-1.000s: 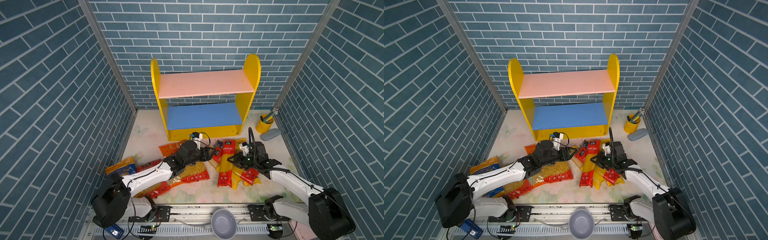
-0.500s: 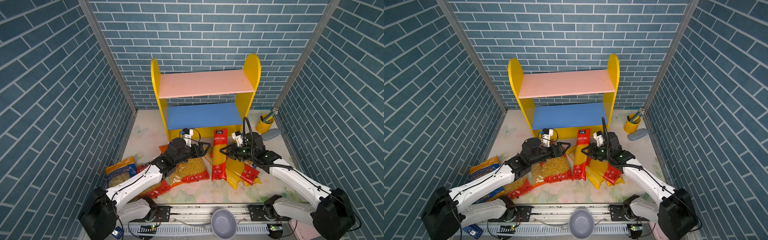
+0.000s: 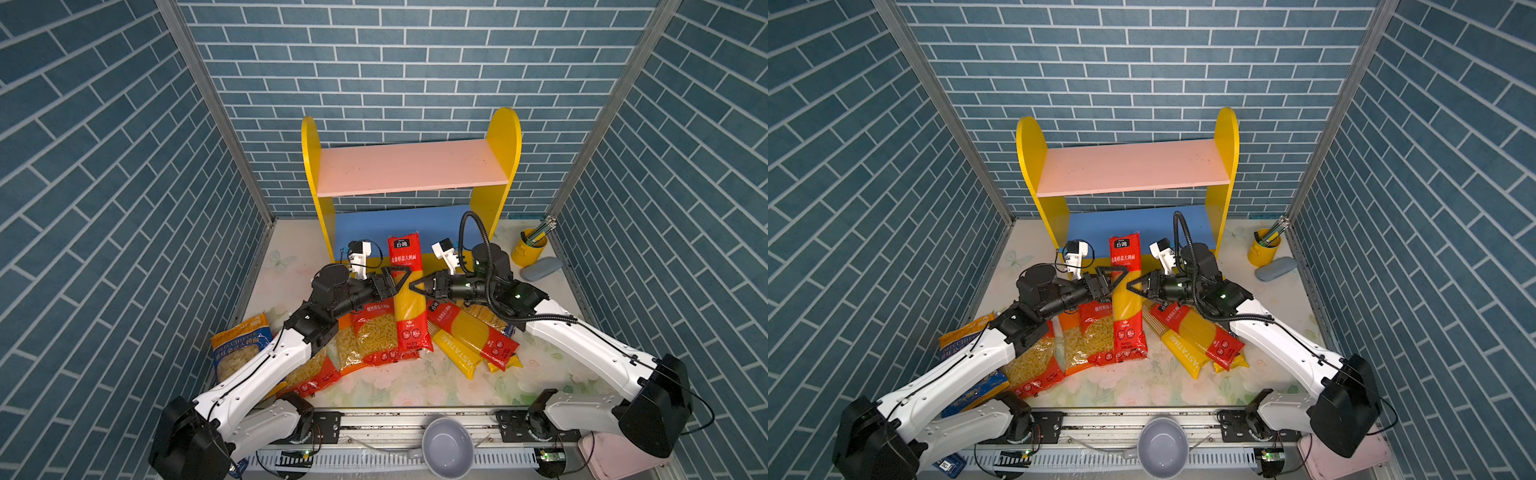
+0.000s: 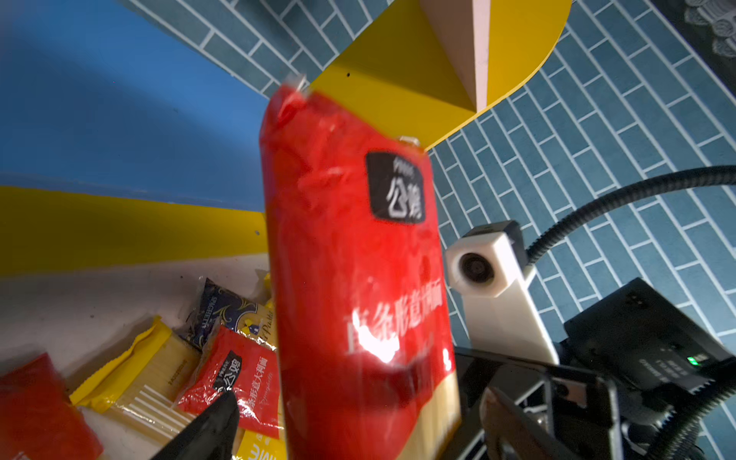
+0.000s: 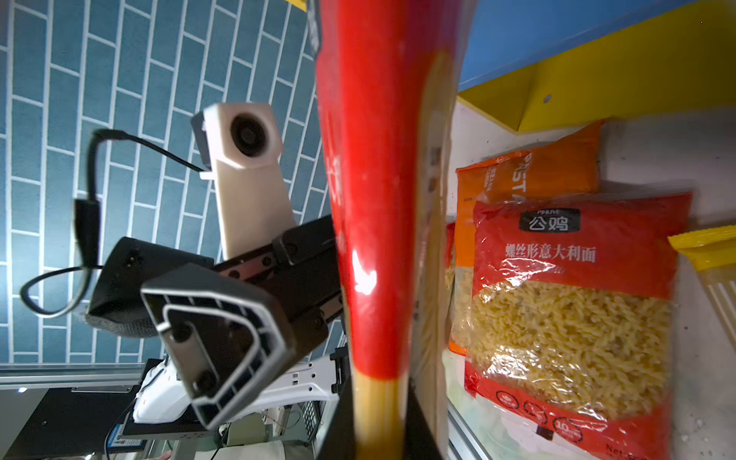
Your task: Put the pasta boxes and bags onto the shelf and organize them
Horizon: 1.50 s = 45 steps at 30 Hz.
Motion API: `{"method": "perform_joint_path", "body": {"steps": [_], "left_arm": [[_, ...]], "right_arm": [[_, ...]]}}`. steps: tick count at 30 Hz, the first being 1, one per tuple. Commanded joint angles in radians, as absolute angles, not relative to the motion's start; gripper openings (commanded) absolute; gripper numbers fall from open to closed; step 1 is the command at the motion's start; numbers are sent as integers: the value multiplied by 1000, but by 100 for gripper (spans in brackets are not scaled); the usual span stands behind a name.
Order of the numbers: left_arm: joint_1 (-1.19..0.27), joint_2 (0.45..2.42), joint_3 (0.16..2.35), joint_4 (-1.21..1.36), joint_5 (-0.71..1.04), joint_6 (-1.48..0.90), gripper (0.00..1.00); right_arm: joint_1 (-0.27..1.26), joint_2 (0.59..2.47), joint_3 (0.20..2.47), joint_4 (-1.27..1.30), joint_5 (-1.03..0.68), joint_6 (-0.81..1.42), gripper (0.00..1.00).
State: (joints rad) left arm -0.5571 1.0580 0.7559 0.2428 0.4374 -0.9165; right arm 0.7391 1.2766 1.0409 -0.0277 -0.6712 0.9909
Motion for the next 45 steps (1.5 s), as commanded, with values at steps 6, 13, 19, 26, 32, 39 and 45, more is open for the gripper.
{"method": "perform_joint_path", "body": {"steps": [6,13,19,26,32,39,45], "left_arm": [[-526,1118,875,323,512,-905,79],[-522,1155,928,388,527,-929,43],[-523,1146,938,419,520,-959,29],[-510,1110,932,356,551,-913,72],[-456,1090,853,429,601,-965,86],[-459,1132,891,476,643,-996,62],[-458,1128,925,449,619,-986,34]], "right_arm": [[761,1266,1144,151,-767,1009,0],[767,1262,1131,177,-767,1020,0],[768,1273,1126,208,-764,1032,0],[766,1263,1133,249,-765,1039,0],[767,1275,1141,309,-801,1079,0],[767,1304,1113,400,-802,1135,0],[767,1283,1081,378,-785,1124,6]]}}
